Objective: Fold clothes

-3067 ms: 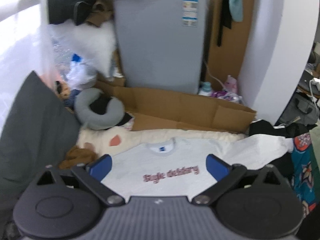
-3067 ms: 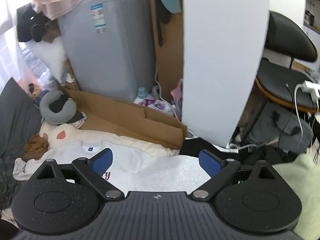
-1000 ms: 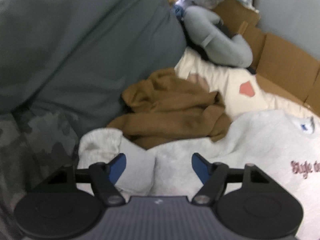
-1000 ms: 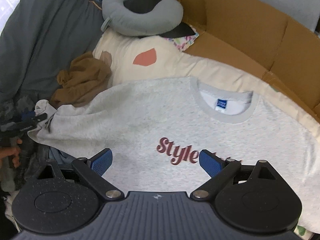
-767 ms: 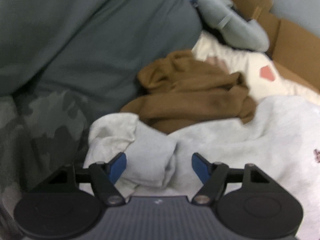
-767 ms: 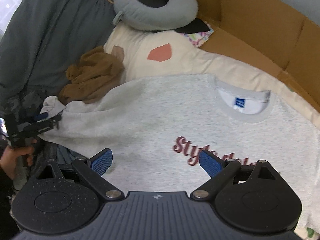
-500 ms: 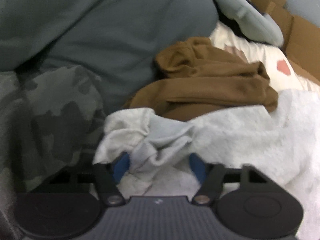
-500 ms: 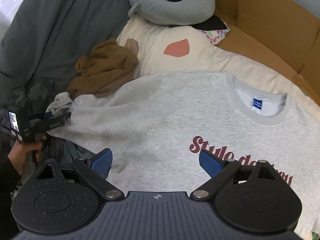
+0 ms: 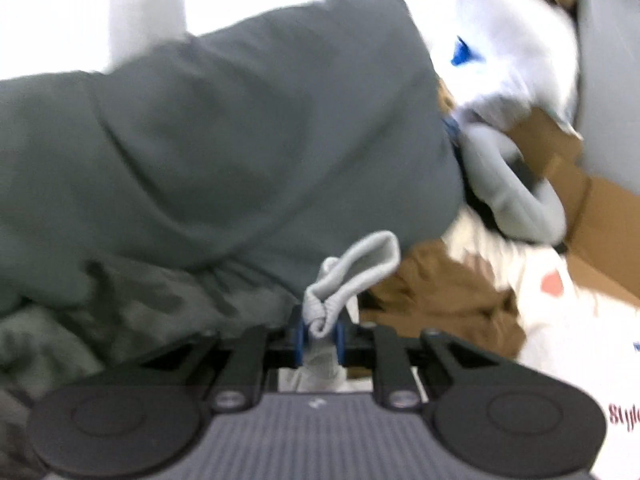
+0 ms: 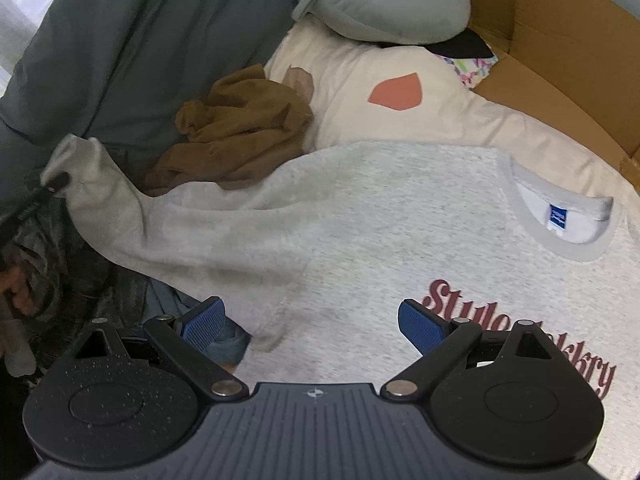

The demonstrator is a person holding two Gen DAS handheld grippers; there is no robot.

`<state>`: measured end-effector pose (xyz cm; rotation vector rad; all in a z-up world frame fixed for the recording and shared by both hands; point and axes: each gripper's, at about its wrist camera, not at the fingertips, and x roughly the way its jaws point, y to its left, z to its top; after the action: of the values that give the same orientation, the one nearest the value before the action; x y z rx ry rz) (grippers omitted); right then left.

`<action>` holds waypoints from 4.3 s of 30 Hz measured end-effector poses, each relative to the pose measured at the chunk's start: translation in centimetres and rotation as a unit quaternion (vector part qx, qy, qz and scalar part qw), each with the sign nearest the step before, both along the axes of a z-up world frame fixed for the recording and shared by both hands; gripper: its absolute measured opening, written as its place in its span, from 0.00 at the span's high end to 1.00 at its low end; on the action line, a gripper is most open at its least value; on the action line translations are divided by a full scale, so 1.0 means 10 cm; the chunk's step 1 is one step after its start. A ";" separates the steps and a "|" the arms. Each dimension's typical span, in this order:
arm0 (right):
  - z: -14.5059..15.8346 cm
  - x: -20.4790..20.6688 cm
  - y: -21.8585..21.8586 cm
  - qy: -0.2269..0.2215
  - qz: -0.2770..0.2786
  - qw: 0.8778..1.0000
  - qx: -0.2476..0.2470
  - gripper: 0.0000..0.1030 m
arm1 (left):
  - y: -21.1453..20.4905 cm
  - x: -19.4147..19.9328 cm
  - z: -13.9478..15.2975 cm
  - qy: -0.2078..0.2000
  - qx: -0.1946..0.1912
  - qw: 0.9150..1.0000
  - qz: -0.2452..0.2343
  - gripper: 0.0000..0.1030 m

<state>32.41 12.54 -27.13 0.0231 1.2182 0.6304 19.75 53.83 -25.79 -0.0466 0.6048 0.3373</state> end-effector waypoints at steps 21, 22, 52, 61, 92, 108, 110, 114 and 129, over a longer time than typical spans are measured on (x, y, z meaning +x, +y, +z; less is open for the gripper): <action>-0.33 0.59 0.66 -0.022 0.032 0.999 0.029 0.22 | 0.58 -0.75 0.26 -0.070 -0.021 0.988 0.139 0.88; -0.36 0.65 0.73 -0.026 0.039 0.998 0.029 0.24 | 0.57 -0.78 0.27 -0.072 -0.019 0.988 0.138 0.88; -1.35 1.79 1.39 0.141 -0.131 0.981 -0.017 0.56 | 0.37 -1.03 0.23 -0.075 0.008 0.992 0.097 0.88; -1.41 1.80 1.29 0.180 -0.156 0.971 0.004 0.98 | 0.31 -1.11 0.31 -0.093 0.008 0.992 0.090 0.88; -0.80 1.42 1.26 0.115 -0.058 0.983 0.130 0.62 | 0.57 -1.13 0.18 -0.063 0.017 0.980 0.188 0.85; -0.77 0.99 2.10 0.025 0.077 0.994 0.078 0.62 | 0.19 -0.97 0.45 -0.096 0.001 0.987 0.125 0.85; -0.76 1.03 2.18 0.014 0.088 0.993 0.073 0.62 | 0.13 -0.87 0.41 -0.093 -0.015 0.991 0.098 0.84; -0.79 1.13 2.29 0.007 0.111 0.992 0.061 0.62 | 0.10 -0.58 0.25 -0.056 -0.033 0.996 0.061 0.83; -0.36 1.08 1.84 -0.023 0.122 0.989 0.085 0.61 | 0.46 -0.22 -0.06 0.021 -0.013 0.994 0.106 0.83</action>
<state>43.26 30.93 -30.69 0.0030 1.1288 0.9427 17.55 58.44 -26.37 -0.1298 0.6467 0.5382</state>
